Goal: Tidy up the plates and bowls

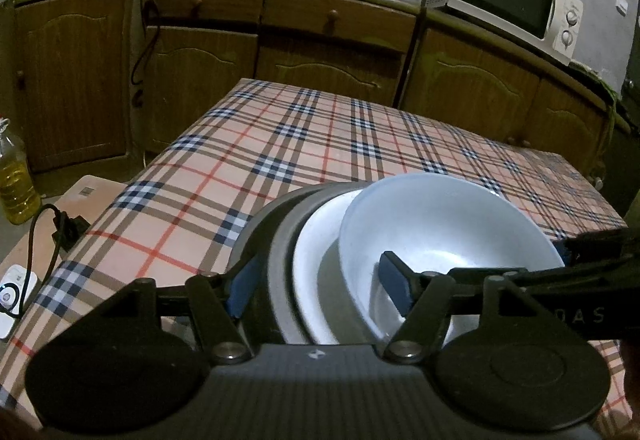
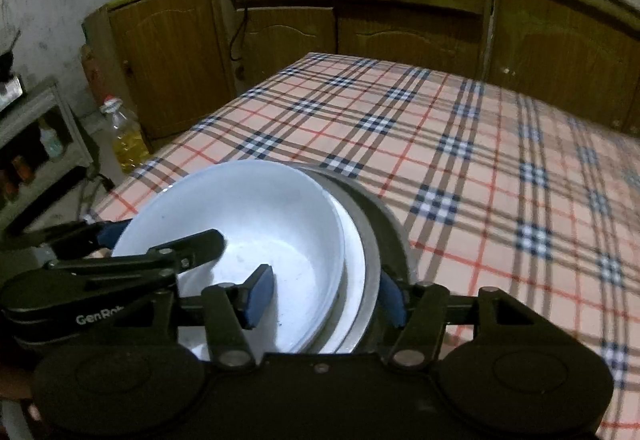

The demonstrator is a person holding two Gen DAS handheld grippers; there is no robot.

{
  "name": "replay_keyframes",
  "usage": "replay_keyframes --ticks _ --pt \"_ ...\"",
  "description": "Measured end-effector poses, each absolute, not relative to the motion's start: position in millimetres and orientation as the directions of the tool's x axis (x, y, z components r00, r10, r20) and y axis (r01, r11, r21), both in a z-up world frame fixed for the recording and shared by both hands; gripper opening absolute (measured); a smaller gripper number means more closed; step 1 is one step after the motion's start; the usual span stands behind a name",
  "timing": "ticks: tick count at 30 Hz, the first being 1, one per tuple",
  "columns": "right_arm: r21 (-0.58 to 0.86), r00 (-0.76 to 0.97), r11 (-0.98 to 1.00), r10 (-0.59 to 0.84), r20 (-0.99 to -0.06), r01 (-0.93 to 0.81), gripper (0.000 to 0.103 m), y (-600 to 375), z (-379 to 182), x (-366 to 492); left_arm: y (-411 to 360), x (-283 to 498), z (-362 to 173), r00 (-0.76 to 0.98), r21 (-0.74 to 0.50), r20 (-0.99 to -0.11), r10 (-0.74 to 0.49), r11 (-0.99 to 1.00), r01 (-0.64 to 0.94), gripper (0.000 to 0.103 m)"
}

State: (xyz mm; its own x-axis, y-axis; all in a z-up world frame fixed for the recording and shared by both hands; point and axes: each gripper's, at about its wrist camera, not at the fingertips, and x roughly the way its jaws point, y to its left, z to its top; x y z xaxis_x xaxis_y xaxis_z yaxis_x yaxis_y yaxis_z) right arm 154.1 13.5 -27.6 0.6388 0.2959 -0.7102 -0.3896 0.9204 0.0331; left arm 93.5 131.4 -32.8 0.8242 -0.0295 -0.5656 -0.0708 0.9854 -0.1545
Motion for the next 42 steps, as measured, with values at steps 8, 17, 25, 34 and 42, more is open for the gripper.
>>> replay_keyframes --ticks 8,17,25,34,42 --pt "-0.012 0.656 0.917 0.277 -0.702 -0.4 0.071 16 -25 152 131 94 -33 0.823 -0.156 -0.567 -0.031 0.985 -0.071 0.07" --pt "-0.012 0.678 0.921 0.279 -0.68 -0.39 0.069 16 -21 147 129 95 -31 0.833 -0.158 -0.553 -0.024 0.984 -0.077 0.072" --pt "0.063 0.713 0.926 0.328 -0.62 -0.371 0.072 5 -1 136 124 89 -24 0.847 -0.139 -0.531 -0.035 0.989 -0.046 0.078" --pt "0.105 0.731 0.935 0.332 -0.596 -0.34 0.08 -15 13 108 121 64 -10 0.852 -0.128 -0.523 -0.025 0.991 -0.049 0.086" --pt "0.155 0.712 0.944 0.322 -0.624 -0.291 0.081 -36 17 80 109 31 11 0.836 -0.145 -0.549 0.001 0.985 -0.096 0.095"
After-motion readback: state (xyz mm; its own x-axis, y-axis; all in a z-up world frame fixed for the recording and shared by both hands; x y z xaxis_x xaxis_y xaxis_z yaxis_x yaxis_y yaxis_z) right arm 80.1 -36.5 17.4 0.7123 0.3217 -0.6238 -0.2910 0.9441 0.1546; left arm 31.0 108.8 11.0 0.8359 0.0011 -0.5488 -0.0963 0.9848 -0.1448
